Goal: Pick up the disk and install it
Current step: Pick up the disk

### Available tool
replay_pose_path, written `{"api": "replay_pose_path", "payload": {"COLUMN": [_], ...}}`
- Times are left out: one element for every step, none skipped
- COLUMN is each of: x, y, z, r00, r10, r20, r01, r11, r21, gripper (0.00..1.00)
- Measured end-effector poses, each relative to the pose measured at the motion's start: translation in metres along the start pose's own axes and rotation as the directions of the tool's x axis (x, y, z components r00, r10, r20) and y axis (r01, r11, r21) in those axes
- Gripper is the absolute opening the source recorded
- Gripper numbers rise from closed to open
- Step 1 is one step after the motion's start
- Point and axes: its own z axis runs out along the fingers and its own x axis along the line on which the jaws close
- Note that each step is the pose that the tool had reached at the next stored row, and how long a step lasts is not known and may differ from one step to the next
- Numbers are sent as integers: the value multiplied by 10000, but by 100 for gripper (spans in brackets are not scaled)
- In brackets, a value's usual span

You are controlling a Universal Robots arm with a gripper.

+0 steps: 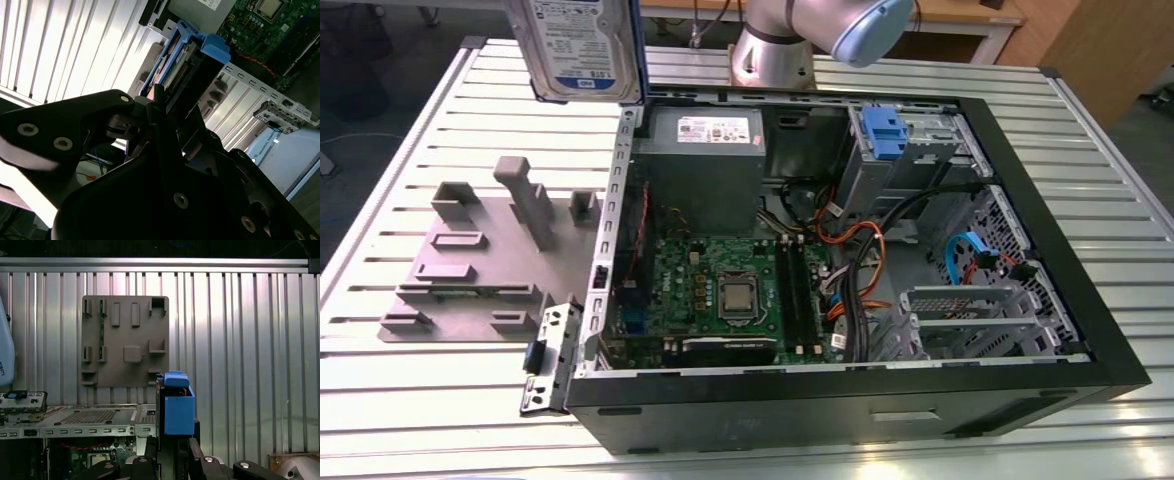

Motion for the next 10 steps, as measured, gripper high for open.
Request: {"api": "replay_pose_path", "payload": {"x": [-1,-1,-1,0,-1,-1,-1,-1,-1,-1], "y": [-7,-8,-8,-8,-9,-9,-10,-10,-12,-20], "z": [0,0,0,0,0,0,0,0,0,0], "r00": [10000,10000,10000,10000,10000,10000,10000,10000,10000,10000], "r10": [0,0,2,1,1,0,0,0,0,-2], "r20": [1,0,1,1,1,0,0,0,1,0], "r01": [0,0,-2,-1,-1,0,0,0,0,2], "r11": [10000,10000,10000,10000,10000,10000,10000,10000,10000,10000], "r21": [0,0,0,1,1,0,0,0,0,0], "gripper": [35,35,35,35,35,35,35,35,35,35]}}
